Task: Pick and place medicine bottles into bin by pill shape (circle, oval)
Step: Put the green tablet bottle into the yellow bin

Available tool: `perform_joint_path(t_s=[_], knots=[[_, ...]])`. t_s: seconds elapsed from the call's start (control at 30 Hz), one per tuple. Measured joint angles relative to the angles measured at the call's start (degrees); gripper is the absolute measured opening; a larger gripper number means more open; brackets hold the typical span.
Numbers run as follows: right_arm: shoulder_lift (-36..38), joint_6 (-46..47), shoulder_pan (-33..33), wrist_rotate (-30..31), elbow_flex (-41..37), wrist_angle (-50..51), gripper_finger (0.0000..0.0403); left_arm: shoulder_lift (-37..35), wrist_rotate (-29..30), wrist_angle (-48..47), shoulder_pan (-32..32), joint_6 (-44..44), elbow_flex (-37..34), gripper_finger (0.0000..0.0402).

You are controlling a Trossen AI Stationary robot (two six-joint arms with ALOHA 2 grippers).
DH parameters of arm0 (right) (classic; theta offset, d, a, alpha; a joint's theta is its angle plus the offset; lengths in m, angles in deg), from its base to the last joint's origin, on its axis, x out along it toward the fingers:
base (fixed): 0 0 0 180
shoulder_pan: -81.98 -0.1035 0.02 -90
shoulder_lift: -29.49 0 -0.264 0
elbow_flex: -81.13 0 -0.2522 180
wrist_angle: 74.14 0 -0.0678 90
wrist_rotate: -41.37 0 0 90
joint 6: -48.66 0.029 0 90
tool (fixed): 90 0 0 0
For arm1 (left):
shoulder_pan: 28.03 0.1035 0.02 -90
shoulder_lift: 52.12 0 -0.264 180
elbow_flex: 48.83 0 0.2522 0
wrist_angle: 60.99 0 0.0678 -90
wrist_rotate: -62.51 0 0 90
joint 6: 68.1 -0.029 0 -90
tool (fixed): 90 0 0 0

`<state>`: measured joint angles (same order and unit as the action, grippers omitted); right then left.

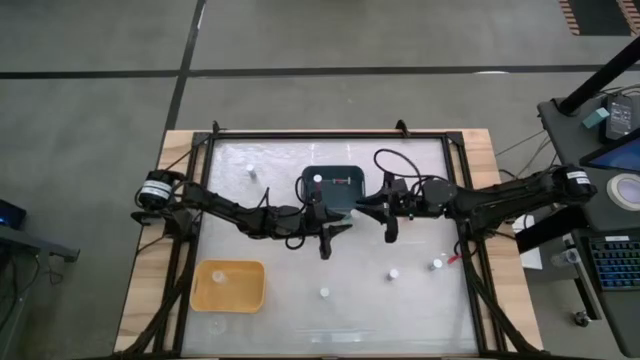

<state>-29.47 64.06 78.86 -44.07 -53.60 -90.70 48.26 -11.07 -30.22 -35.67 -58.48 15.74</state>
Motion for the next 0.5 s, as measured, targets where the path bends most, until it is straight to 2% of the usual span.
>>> perform_joint_path(t_s=[0.07,0.13,0.3,0.5], knots=[[-1.78,0.04,-0.05,0.00,0.00,-0.66,0.0025,0.00,0.00,0.02,0.00,0.00,0.00,0.0081],[-3.83,0.39,-0.27,0.12,0.00,-1.75,0.0014,0.00,0.02,-0.15,0.02,0.00,-0.03,0.0081],[-6.02,1.11,-0.35,0.13,0.00,-3.84,0.0013,0.00,0.02,-0.53,-0.02,0.00,-0.26,0.0082],[-2.51,0.47,-0.26,0.01,0.00,-2.33,0.0013,-0.02,0.02,0.37,0.00,0.09,-0.26,0.0082]])
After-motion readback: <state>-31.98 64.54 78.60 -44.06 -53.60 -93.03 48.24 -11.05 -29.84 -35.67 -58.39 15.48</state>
